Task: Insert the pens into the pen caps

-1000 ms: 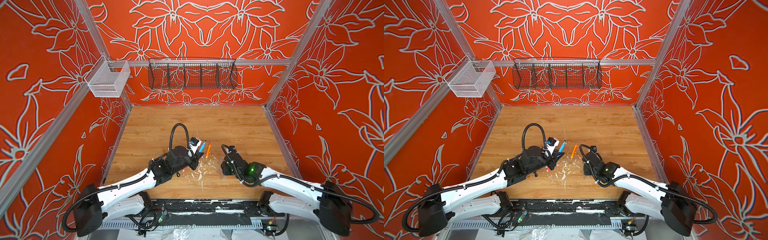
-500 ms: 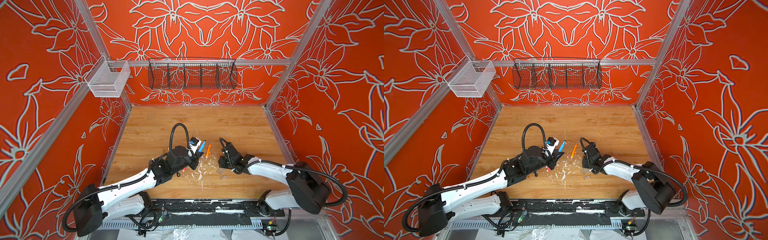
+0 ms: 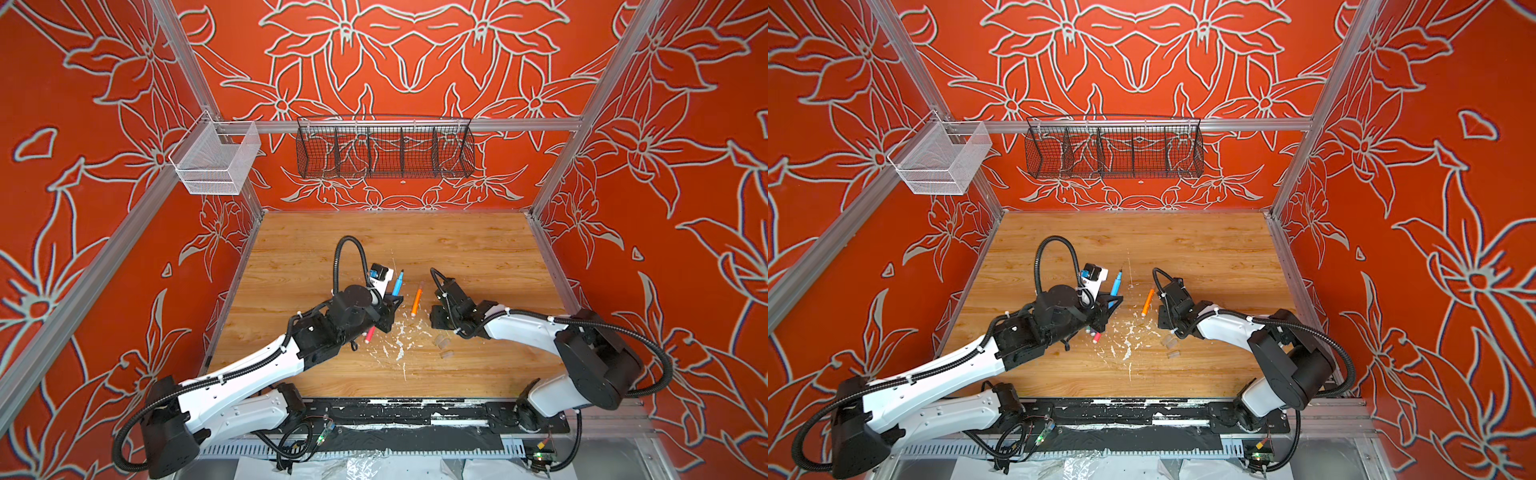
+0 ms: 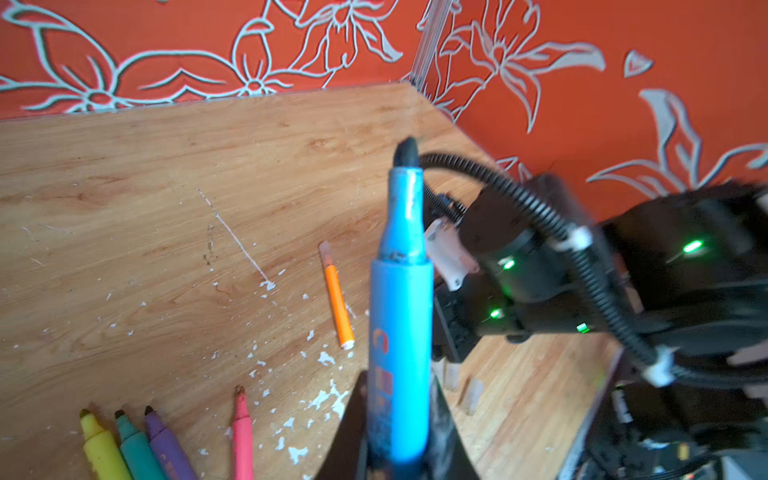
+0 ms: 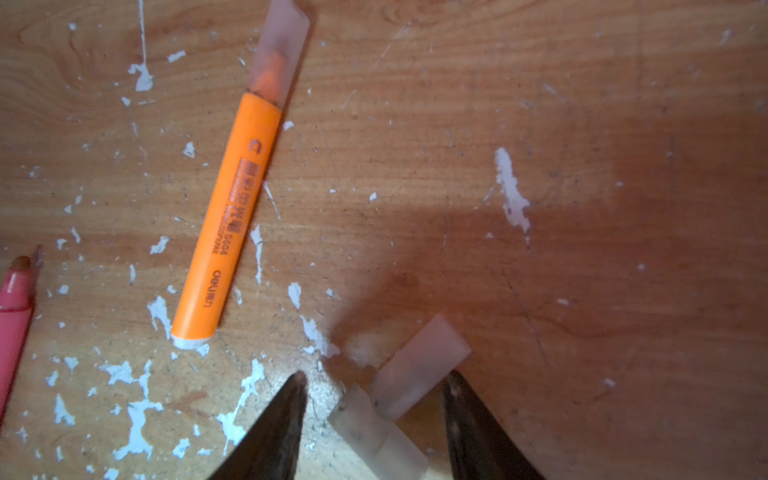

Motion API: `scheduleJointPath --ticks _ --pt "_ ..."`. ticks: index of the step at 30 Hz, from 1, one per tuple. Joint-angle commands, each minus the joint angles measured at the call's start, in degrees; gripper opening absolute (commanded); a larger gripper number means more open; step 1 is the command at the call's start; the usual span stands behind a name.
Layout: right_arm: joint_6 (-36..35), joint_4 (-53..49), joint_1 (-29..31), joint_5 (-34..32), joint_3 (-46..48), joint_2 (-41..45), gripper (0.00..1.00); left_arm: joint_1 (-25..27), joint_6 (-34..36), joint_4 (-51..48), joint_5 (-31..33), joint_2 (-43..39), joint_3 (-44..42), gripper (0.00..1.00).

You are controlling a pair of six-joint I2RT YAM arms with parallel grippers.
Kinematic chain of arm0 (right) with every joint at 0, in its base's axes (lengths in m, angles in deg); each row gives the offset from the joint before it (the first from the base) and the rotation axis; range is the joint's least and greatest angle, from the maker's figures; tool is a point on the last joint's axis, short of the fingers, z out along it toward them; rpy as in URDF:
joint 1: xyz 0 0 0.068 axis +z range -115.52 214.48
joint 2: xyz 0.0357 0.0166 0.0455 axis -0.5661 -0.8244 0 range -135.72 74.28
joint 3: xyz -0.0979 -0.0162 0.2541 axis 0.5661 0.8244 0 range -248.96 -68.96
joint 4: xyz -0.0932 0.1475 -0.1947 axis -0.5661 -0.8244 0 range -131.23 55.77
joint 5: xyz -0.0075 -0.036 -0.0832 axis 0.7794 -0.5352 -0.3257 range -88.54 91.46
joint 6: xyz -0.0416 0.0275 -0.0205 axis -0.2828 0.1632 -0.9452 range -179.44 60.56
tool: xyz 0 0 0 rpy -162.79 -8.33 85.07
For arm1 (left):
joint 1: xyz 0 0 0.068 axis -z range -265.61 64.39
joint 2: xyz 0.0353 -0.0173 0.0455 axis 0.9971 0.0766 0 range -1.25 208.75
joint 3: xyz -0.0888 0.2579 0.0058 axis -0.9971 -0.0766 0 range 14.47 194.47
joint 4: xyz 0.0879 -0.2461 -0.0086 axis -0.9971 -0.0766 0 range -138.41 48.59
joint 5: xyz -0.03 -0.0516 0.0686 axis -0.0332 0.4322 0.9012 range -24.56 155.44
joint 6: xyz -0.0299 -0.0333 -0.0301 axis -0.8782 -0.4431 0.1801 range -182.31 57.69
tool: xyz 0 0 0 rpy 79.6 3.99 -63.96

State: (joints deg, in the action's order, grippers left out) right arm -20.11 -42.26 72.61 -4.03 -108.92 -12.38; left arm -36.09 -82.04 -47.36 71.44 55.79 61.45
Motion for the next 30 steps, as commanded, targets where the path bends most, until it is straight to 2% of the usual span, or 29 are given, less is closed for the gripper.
scheduleJointPath --ticks 1,12,19,25,30 --pt "-0.73 -2.74 -0.51 -2.93 -2.31 -1.91 0.54 0.05 -8.92 -6.55 -2.55 -2.24 5.34 0.0" --pt "-0.33 -6.07 -0.52 -5.71 -5.91 -5.06 0.39 0.05 -12.17 -9.98 -2.18 -8.29 6.16 0.0" --pt "-0.3 -8.37 -0.51 -7.12 -7.46 -6.38 0.34 0.05 -12.09 -10.58 -0.99 -7.32 6.11 0.0" --pt "-0.12 -9.02 -0.47 -6.67 -7.69 -7.22 0.23 0.05 -12.5 -9.55 0.82 -5.97 5.79 0.0" --pt "0.39 -8.96 -0.29 -5.09 -6.98 -6.56 0.21 0.03 -11.86 -8.02 1.95 -6.41 3.82 0.0"
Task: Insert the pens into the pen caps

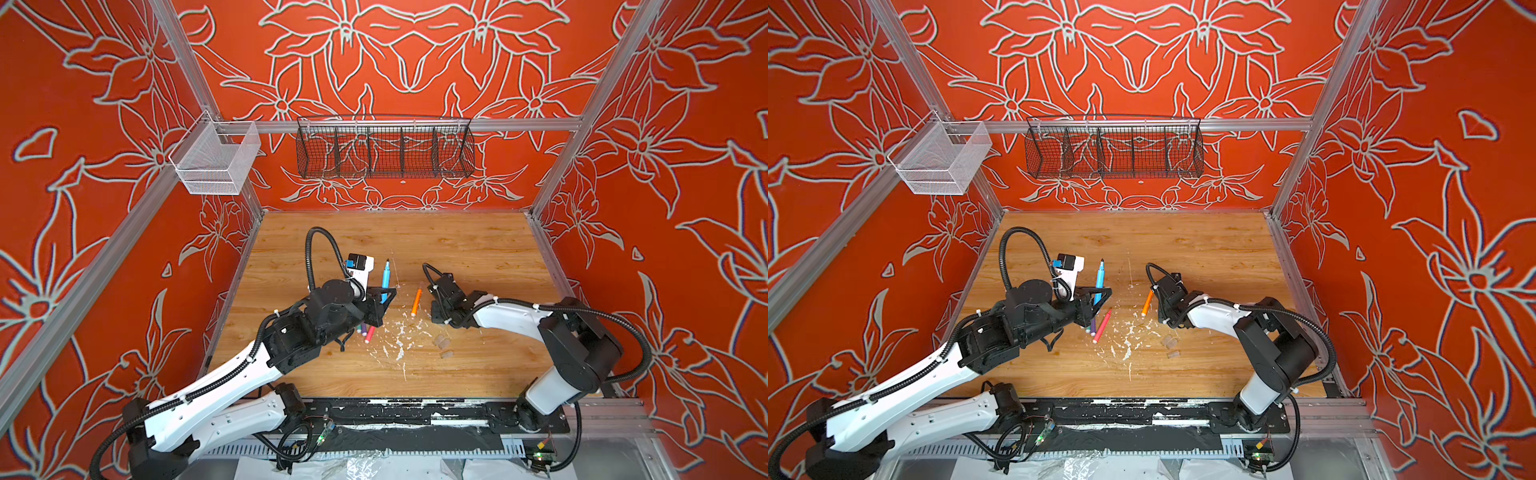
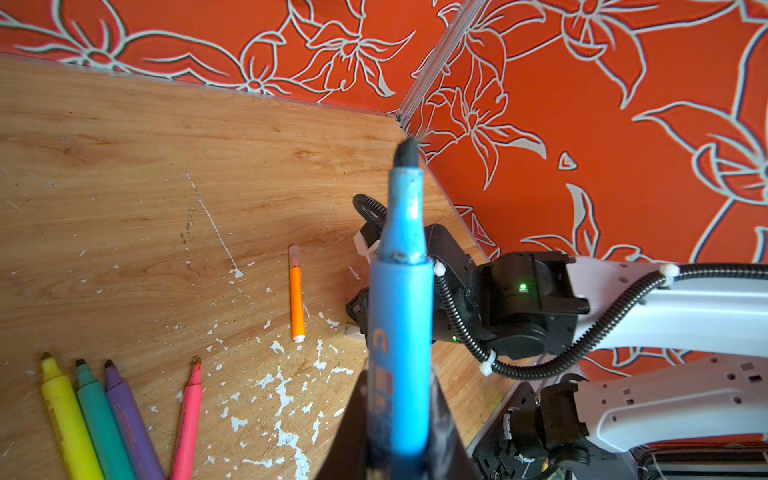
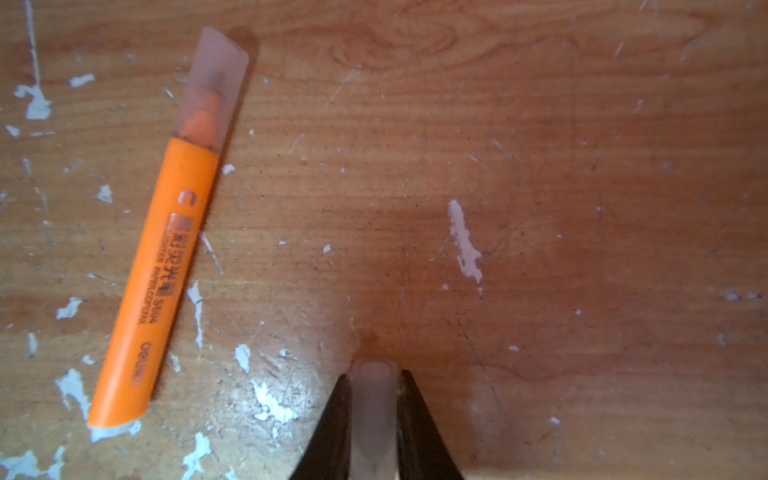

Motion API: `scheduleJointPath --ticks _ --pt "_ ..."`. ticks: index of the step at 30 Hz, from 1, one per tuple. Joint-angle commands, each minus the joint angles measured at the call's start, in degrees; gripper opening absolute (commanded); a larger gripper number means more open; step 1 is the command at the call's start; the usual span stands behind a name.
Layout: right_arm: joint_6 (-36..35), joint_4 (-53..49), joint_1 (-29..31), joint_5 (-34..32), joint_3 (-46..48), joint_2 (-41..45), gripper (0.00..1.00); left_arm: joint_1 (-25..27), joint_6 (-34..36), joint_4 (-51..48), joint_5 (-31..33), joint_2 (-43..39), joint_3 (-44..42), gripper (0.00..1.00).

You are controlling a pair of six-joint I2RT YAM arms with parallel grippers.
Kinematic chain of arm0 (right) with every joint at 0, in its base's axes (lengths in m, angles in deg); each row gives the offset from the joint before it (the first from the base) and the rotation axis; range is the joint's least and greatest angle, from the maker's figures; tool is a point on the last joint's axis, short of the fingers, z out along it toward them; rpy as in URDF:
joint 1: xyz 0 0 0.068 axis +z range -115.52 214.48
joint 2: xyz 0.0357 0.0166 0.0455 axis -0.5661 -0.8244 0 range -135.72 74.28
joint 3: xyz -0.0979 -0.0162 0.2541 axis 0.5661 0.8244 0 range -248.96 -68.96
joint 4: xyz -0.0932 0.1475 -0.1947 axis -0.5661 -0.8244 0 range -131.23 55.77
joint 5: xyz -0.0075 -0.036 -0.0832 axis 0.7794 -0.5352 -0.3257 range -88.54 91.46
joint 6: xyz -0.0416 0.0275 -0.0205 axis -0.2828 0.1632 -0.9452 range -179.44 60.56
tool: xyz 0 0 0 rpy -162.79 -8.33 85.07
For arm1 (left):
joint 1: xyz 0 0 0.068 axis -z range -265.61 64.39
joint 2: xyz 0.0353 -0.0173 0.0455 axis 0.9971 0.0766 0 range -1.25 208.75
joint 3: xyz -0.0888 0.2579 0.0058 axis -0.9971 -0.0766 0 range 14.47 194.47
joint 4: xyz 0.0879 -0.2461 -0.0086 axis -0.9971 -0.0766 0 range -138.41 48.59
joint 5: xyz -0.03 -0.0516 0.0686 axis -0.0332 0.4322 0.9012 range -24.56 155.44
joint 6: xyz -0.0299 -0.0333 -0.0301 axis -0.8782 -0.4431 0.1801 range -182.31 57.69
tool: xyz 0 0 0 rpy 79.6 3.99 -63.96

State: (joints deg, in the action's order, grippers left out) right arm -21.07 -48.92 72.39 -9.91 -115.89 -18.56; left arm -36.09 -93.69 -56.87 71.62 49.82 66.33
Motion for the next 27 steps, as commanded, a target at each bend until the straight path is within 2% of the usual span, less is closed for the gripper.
scheduleJointPath --ticks 1,6,11,20,27 --pt "1.44 -2.22 -0.12 1.19 0.16 -0.29 0.21 0.05 -0.05 1.42 2.43 -0.59 -1.42 0.0" --pt "2.01 -1.9 0.38 3.48 0.51 0.54 0.12 0.05 1.3 1.48 7.45 -1.24 -3.71 0.0" --pt "3.39 -1.61 1.36 4.13 1.79 2.97 0.07 0.05 3.9 3.07 7.76 0.24 -5.2 0.0" --pt "6.71 1.24 2.76 4.67 7.01 10.17 0.03 -0.12 6.38 7.74 5.86 4.87 -7.03 0.0" --pt "6.85 4.77 2.86 4.26 8.92 18.97 0.0 -0.3 11.12 11.27 -0.36 8.94 -7.43 0.0"
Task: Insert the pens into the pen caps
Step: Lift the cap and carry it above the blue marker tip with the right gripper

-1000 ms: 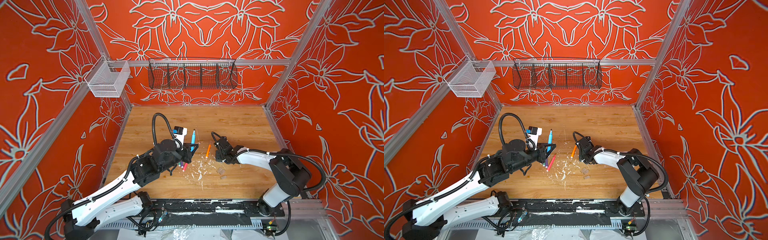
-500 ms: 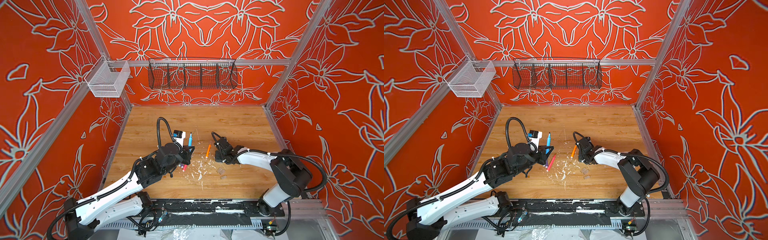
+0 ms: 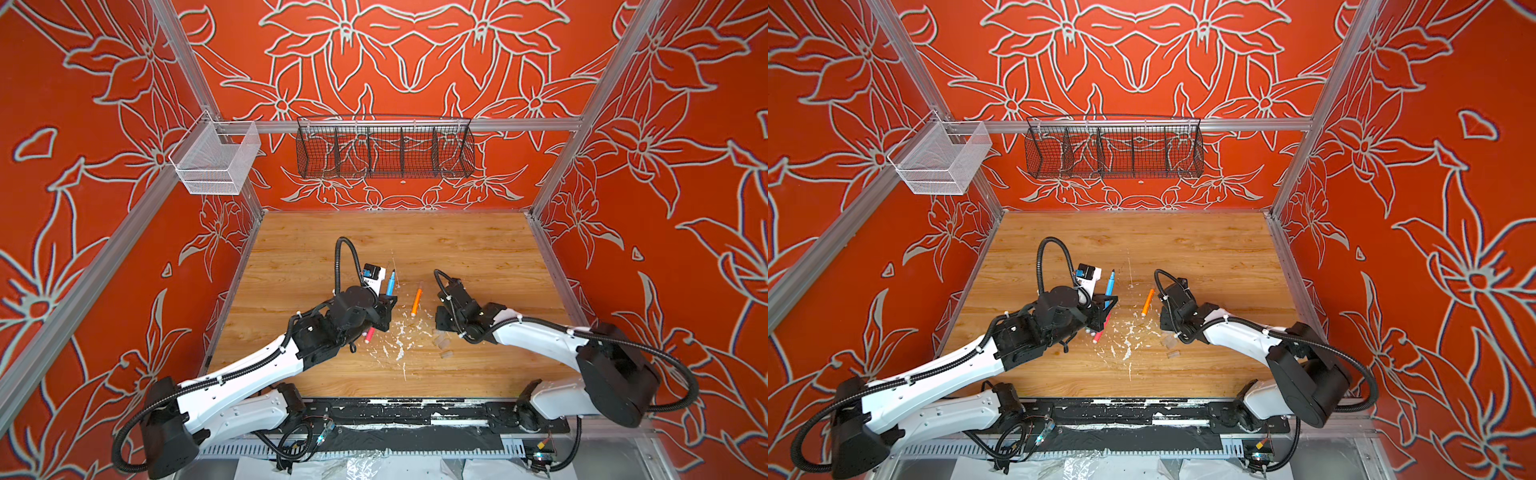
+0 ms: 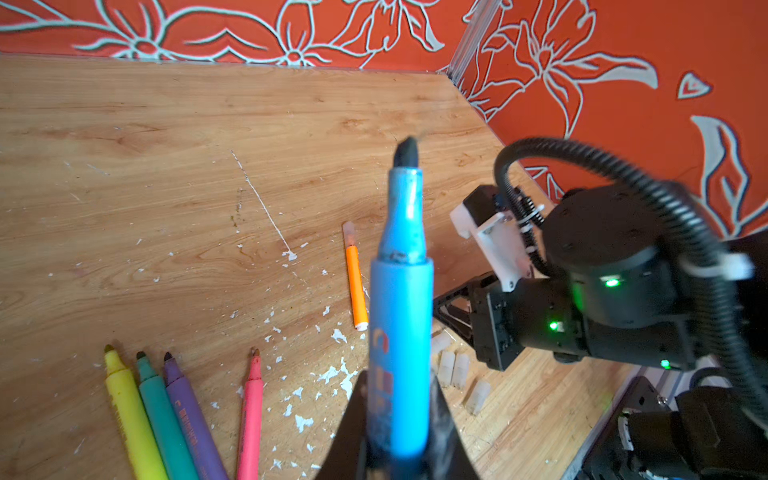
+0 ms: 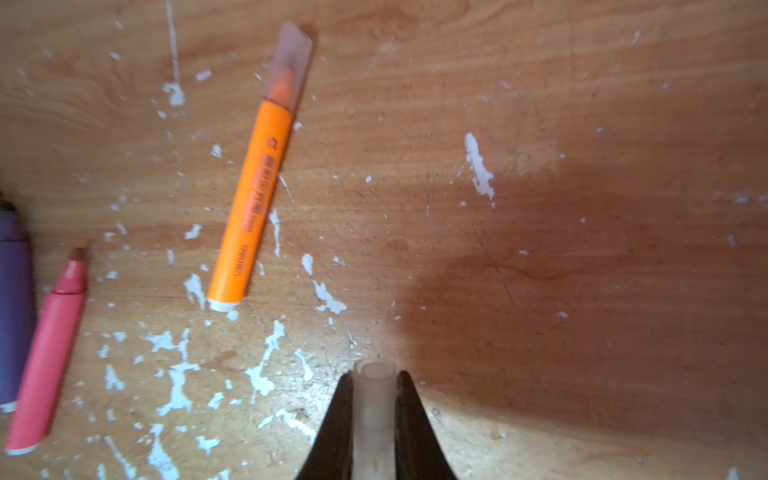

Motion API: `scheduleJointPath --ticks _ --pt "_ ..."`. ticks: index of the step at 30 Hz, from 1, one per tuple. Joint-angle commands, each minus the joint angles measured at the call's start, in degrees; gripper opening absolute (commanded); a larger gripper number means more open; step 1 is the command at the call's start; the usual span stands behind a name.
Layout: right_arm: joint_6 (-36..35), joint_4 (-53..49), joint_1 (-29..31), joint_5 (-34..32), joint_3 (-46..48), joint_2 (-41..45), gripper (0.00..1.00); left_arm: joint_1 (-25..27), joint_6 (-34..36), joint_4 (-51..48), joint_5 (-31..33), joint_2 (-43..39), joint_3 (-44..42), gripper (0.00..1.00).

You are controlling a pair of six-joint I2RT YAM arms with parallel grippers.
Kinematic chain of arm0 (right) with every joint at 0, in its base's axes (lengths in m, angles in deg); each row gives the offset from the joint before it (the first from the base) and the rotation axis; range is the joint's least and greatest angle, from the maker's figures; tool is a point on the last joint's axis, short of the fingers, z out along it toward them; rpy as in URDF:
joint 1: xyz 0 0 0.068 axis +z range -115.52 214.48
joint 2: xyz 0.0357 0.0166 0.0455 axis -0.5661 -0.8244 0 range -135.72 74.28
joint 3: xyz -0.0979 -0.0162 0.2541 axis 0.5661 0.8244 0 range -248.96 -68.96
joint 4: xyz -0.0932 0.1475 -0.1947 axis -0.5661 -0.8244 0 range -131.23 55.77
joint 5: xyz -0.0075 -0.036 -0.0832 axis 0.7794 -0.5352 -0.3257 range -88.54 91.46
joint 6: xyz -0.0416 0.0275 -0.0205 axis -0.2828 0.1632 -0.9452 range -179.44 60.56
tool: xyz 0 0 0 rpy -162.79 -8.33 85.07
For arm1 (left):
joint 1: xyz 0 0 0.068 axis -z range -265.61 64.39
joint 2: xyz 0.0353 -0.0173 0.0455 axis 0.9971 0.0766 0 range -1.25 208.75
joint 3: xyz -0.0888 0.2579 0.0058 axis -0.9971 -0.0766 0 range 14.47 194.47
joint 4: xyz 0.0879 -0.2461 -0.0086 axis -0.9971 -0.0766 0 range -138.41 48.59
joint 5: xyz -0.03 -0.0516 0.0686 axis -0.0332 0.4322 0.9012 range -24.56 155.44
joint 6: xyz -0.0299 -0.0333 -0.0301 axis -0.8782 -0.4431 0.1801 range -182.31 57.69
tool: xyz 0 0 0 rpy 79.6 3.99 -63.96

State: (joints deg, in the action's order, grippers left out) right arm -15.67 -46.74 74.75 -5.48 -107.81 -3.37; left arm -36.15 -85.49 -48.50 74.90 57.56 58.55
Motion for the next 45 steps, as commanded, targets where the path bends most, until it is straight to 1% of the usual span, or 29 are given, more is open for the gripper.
scheduleJointPath --ticks 1,7,9,13,17,19,22,26,30,32,35,45 --pt "1.42 3.48 0.51 -0.1 1.18 5.3 0.0 -0.23 3.83 3.44 -5.26 1.53 0.35 0.0" --pt "0.94 9.26 1.38 -0.63 1.31 14.88 0.0 -0.28 7.61 13.02 -18.03 2.28 -3.2 0.0" --pt "0.74 12.45 1.9 -0.33 1.68 17.89 0.0 -0.23 8.44 14.84 -20.87 2.19 -3.98 0.0" --pt "-0.25 20.19 3.3 0.89 3.28 24.28 0.0 -0.28 9.6 15.32 -21.85 1.93 -4.39 0.0" --pt "-0.45 27.06 3.75 4.26 5.07 29.97 0.0 -0.23 10.59 16.37 -22.98 1.45 -5.04 0.0" --pt "-0.1 30.04 3.94 5.71 6.31 32.18 0.0 -0.23 10.61 17.09 -23.37 1.23 -5.4 0.0" --pt "0.76 37.54 4.11 8.17 9.52 34.27 0.0 -0.23 10.7 17.59 -23.6 0.96 -5.57 0.0" --pt "1.45 45.9 4.36 10.29 12.25 34.37 0.0 -0.24 10.09 18.86 -22.9 0.96 -5.84 0.0" --pt "1.42 48.73 4.51 12.13 12.05 32.3 0.0 -0.23 9.82 19.67 -24.15 0.5 -6.05 0.0" --pt "1.25 51.13 4.57 13.4 12.29 31.16 0.0 -0.24 9.41 21.29 -25.02 0.25 -6.91 0.0" --pt "0.85 55.58 4.71 14.62 13.07 29.96 0.0 -0.23 9.33 21.08 -25.63 0.08 -6.9 0.0" --pt "-0.09 58.98 4.99 14.2 14.36 29.31 0.0 -0.24 8.52 21.8 -25.31 1.04 -6.81 0.0"
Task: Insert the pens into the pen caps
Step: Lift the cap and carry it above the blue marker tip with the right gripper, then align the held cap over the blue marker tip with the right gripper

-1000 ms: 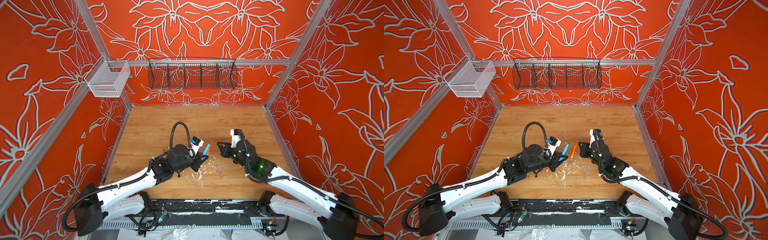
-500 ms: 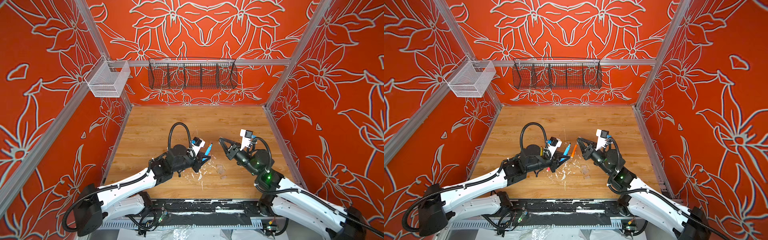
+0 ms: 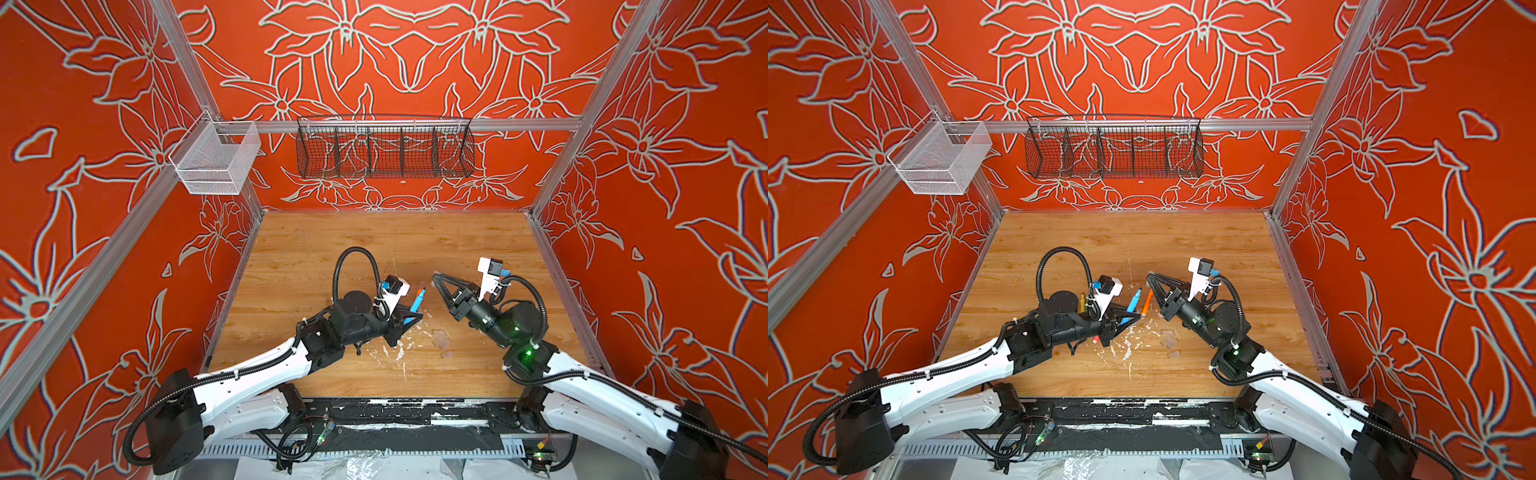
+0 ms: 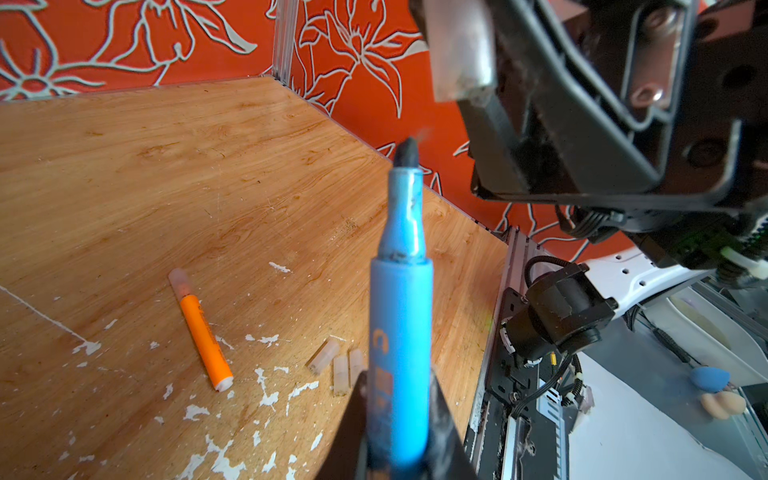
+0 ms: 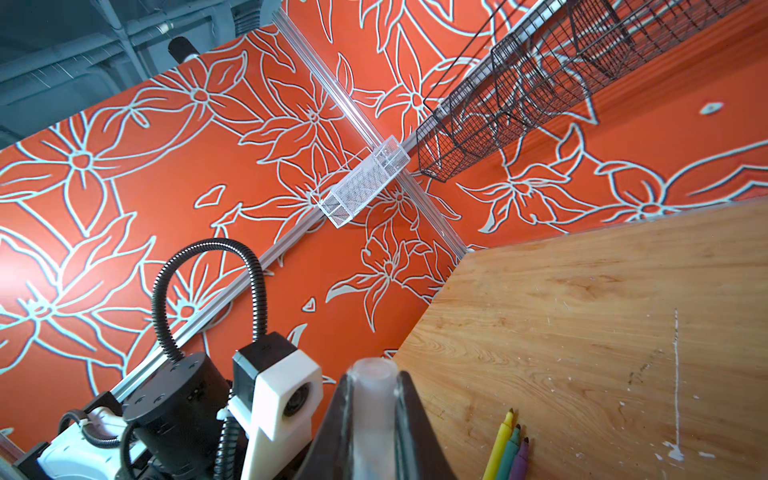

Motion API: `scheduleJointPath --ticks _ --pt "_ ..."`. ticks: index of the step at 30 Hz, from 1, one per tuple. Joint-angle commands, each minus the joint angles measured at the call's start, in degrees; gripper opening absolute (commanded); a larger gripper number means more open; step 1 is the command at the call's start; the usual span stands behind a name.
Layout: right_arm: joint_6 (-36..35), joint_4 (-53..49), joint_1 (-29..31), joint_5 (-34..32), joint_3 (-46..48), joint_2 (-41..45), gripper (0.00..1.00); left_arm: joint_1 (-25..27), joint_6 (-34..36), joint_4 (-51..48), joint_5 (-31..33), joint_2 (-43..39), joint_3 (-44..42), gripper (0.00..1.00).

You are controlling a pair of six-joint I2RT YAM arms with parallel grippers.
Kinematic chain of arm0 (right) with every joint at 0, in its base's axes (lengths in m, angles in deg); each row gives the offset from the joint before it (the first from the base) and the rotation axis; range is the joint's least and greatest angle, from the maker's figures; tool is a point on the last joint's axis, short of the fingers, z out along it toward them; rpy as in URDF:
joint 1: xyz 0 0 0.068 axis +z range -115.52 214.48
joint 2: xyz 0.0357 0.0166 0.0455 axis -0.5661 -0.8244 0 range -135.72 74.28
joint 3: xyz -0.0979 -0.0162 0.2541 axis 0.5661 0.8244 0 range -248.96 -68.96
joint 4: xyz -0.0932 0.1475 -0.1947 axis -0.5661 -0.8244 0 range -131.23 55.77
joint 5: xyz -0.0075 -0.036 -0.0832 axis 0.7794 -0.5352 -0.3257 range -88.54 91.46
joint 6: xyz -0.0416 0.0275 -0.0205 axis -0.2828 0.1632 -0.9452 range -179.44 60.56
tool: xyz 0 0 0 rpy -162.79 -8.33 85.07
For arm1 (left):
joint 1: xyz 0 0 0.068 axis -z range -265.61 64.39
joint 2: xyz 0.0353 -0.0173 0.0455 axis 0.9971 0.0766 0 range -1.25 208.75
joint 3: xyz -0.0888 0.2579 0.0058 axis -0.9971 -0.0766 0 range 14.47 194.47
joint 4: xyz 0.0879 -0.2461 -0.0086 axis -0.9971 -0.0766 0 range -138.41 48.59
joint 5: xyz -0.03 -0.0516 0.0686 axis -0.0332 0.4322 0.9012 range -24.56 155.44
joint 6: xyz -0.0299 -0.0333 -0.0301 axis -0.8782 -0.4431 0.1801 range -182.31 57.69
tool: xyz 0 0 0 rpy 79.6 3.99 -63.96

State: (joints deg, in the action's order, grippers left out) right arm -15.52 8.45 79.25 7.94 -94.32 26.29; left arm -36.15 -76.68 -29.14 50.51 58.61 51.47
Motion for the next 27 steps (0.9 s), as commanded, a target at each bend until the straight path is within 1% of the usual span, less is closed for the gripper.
scheduleJointPath --ticks 1,10,27 --pt "-0.28 4.27 0.56 0.81 0.91 -0.55 0.0 -0.23 -0.38 2.4 -1.11 0.13 0.4 0.0" --pt "0.35 7.74 0.75 1.5 1.7 -3.11 0.0 -0.23 -1.1 2.41 -1.28 0.31 0.62 0.0" --pt "0.89 9.71 1.49 1.28 3.3 -4.0 0.0 -0.23 -2.14 2.75 -1.94 1.21 0.97 0.0"
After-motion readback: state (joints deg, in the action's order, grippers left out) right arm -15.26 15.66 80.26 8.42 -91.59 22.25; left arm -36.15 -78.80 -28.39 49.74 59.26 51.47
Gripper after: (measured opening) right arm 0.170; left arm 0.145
